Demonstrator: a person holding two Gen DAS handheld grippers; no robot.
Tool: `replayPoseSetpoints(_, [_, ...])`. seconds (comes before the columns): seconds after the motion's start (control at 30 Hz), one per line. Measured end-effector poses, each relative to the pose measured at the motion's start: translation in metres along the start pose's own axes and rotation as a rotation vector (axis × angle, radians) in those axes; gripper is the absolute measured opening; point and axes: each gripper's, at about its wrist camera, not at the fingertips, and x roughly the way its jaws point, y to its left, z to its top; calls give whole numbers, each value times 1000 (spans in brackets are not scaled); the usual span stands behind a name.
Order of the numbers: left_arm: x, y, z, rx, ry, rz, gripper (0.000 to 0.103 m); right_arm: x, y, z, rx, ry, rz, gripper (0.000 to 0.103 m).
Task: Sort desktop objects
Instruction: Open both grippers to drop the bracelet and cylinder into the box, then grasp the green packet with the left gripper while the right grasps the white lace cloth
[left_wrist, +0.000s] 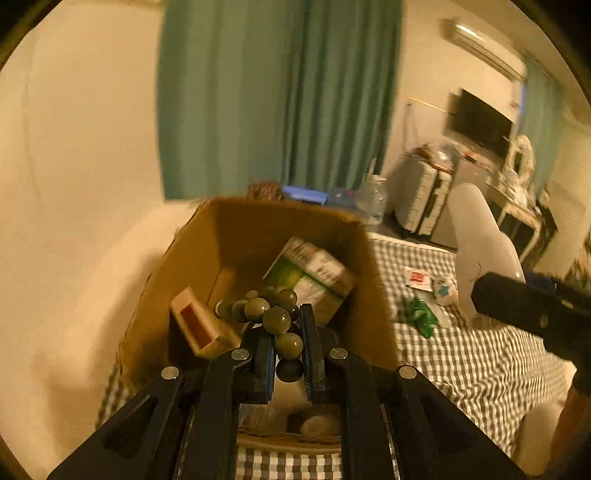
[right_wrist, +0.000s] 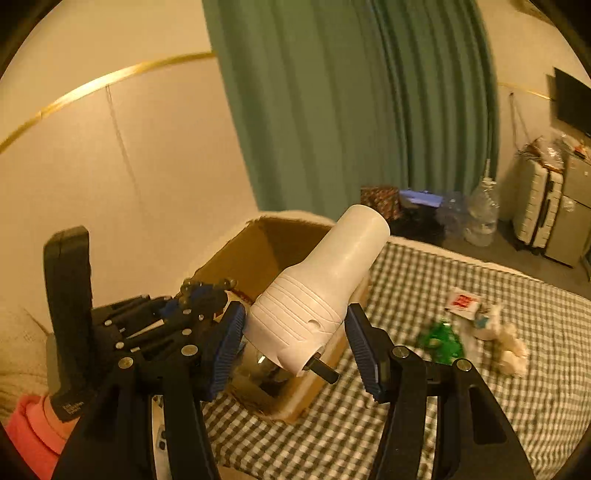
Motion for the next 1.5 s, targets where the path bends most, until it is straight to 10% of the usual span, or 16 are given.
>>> replayPoseSetpoints(0.2, [8, 11, -8, 21, -22, 26, 15, 42, 0, -2, 26, 69, 32, 57])
replayPoseSetpoints(0.27, [10, 14, -11, 7, -10, 10, 27, 52, -1, 5, 38, 60, 33, 59])
replayPoseSetpoints(0.33, [9, 16, -13, 8, -27, -6, 62, 50, -5, 11, 65, 31, 17, 75])
replayPoseSetpoints(0.63, [-16, -23, -14, 68, -69, -56, 92, -20, -50, 9, 93, -98, -95, 77])
replayPoseSetpoints(0.93, [-33, -122, -36, 138, -37, -170, 98, -100, -177, -83, 203, -99, -399, 81])
replayPoseSetpoints(1.5, [158, -234, -73, 76, 91, -107, 98, -42, -289, -132, 251, -1, -395, 81])
